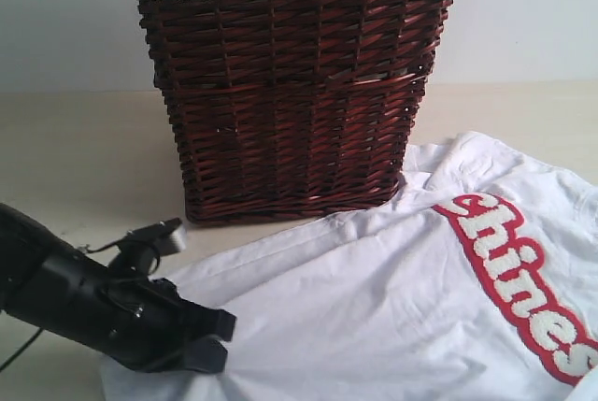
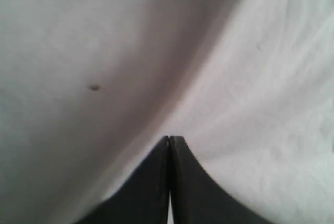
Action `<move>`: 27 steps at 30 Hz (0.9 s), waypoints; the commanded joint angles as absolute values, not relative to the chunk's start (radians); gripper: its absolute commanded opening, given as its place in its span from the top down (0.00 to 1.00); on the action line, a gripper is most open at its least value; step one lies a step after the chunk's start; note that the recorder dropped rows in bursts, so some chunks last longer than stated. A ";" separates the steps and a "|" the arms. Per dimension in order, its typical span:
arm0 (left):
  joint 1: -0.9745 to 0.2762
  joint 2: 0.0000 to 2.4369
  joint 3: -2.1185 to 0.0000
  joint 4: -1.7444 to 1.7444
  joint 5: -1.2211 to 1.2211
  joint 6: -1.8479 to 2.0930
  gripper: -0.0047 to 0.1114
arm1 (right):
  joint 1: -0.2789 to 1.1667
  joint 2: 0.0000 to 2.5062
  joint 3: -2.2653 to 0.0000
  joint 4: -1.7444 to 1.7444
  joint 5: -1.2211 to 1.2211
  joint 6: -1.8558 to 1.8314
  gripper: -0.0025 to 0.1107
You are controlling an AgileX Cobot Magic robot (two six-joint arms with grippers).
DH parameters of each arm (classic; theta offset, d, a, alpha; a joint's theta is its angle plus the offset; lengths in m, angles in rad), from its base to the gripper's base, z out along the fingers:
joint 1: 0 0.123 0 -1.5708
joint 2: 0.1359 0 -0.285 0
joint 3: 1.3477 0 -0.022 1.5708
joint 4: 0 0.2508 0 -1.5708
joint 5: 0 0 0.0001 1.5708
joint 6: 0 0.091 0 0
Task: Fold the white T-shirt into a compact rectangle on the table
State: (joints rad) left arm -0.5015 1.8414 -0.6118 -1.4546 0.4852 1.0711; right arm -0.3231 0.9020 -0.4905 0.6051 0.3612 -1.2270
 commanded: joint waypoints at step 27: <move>-0.103 1.765 -0.663 -1.189 0.662 1.204 0.89 | -0.326 0.952 -0.497 0.658 0.429 -1.237 0.98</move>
